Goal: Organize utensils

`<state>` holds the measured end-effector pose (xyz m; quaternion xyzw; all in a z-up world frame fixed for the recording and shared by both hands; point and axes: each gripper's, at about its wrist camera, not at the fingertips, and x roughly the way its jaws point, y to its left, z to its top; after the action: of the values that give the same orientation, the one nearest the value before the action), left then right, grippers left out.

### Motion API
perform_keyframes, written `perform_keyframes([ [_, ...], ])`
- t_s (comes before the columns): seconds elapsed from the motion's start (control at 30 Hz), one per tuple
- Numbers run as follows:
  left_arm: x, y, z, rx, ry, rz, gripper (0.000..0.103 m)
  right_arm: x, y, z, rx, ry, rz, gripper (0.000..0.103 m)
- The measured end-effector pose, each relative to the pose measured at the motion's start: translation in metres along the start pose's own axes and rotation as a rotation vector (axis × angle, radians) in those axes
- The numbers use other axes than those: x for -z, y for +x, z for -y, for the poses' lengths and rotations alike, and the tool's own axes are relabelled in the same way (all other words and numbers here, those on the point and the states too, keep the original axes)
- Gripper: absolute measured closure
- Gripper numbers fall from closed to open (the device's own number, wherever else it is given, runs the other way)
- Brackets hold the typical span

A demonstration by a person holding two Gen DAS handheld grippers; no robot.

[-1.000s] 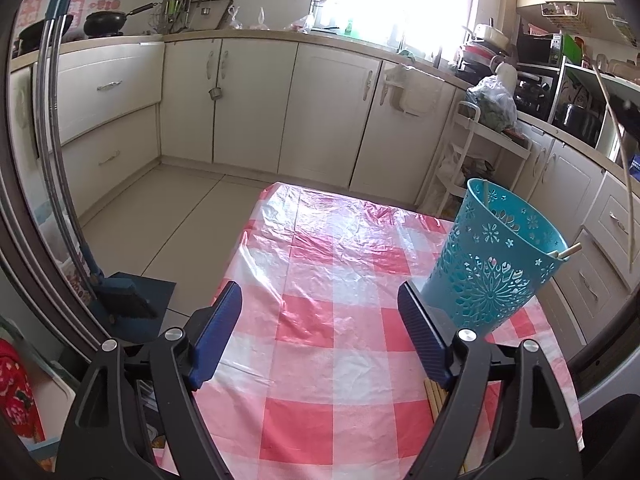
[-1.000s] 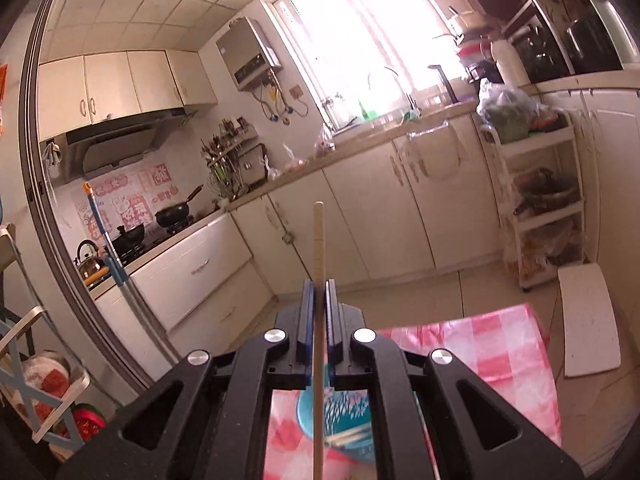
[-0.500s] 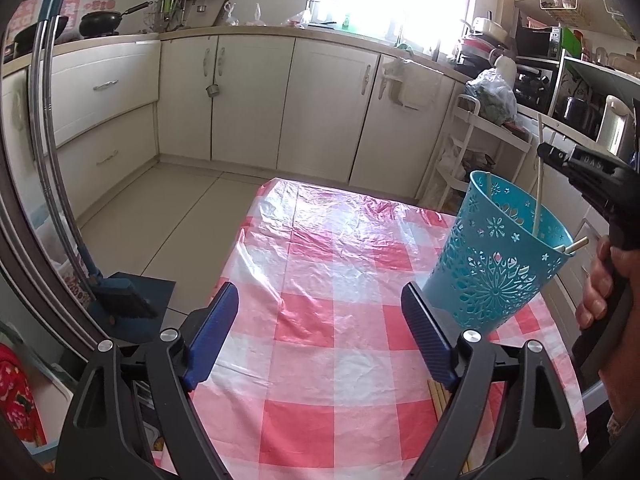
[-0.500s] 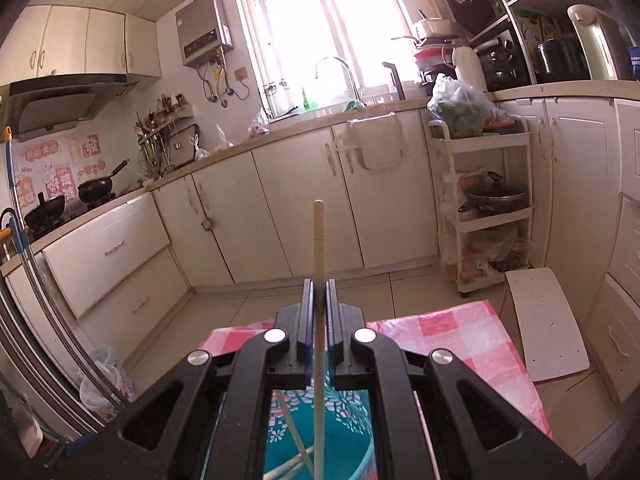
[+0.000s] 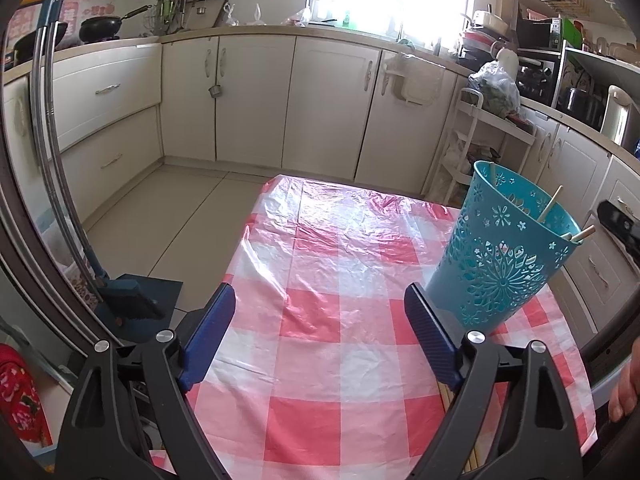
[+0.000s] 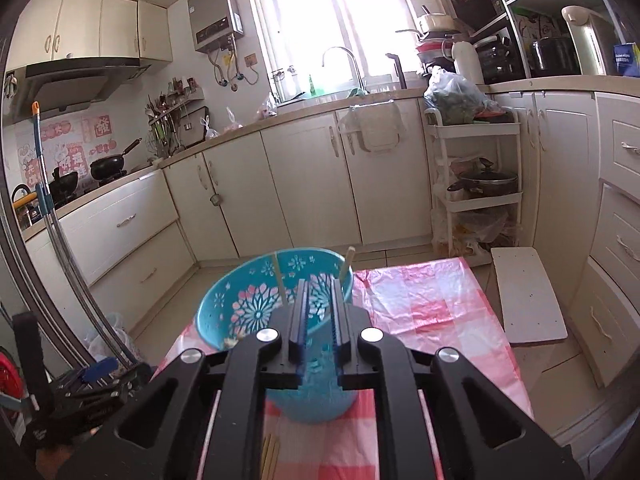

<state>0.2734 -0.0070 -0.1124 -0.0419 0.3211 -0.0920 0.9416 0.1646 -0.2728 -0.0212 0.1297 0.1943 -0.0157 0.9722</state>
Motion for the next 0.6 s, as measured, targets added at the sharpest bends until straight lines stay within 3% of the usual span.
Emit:
perform_keyframes([
  [0.13,0.002,0.001,0.000,-0.004,-0.002,-0.010,0.019,0.041,-0.010,-0.007,-0.009,-0.026,-0.115,0.080],
  [0.33,0.005,0.003,0.000,-0.015,0.005,-0.025,0.018,0.110,0.018,-0.027,-0.076,-0.091,-0.417,0.081],
  [0.6,0.007,0.006,-0.003,-0.018,0.002,-0.045,0.017,0.127,0.048,-0.049,-0.083,-0.126,-0.502,0.082],
])
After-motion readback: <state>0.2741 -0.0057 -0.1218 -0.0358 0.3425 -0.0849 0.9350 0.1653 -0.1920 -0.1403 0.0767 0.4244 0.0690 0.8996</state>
